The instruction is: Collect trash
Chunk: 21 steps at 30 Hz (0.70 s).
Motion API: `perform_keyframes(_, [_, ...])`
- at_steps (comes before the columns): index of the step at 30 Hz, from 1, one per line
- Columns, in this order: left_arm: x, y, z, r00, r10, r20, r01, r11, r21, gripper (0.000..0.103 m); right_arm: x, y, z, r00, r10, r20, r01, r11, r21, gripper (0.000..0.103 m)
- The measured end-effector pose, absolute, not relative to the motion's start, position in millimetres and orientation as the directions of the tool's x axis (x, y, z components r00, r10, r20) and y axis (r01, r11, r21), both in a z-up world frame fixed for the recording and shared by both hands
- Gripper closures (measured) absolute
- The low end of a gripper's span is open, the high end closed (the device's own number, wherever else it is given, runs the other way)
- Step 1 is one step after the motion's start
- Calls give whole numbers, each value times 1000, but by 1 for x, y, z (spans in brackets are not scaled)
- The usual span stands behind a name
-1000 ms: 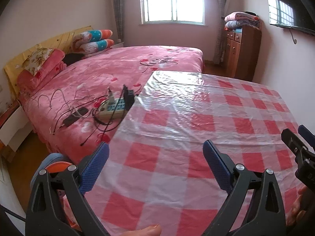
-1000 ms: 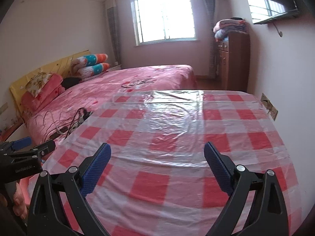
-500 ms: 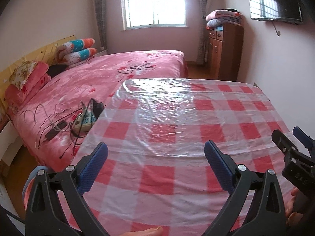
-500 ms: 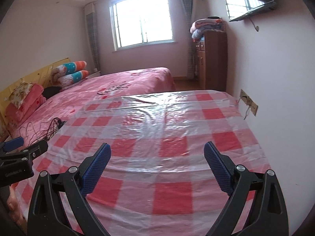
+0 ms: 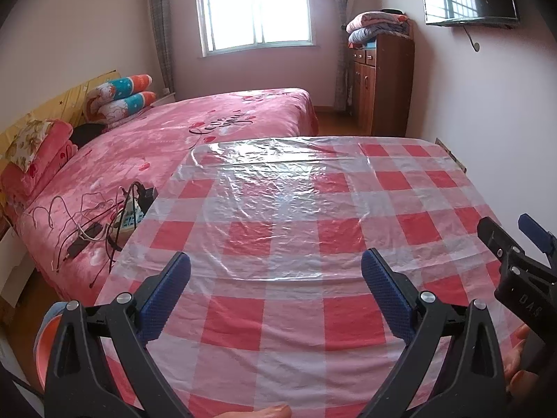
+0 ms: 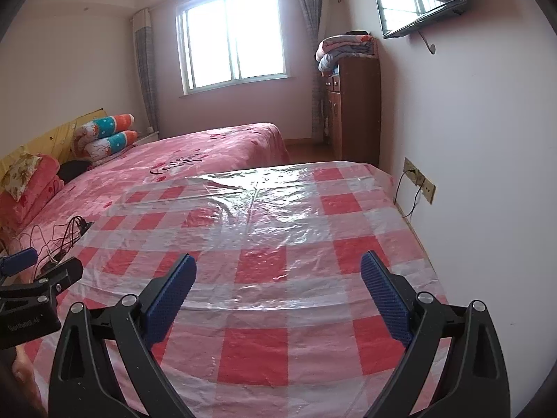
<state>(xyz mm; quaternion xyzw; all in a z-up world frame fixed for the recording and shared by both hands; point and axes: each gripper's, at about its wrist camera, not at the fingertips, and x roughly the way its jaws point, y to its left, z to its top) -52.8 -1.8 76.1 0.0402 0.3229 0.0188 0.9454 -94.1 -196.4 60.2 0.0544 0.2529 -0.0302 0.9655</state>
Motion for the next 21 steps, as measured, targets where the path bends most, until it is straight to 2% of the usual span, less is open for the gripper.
perform_keyframes(21, [-55,-19,69,785,66,-616,3,994,111,4,-98,-201,60,870,-26,-492,81,993,90,9])
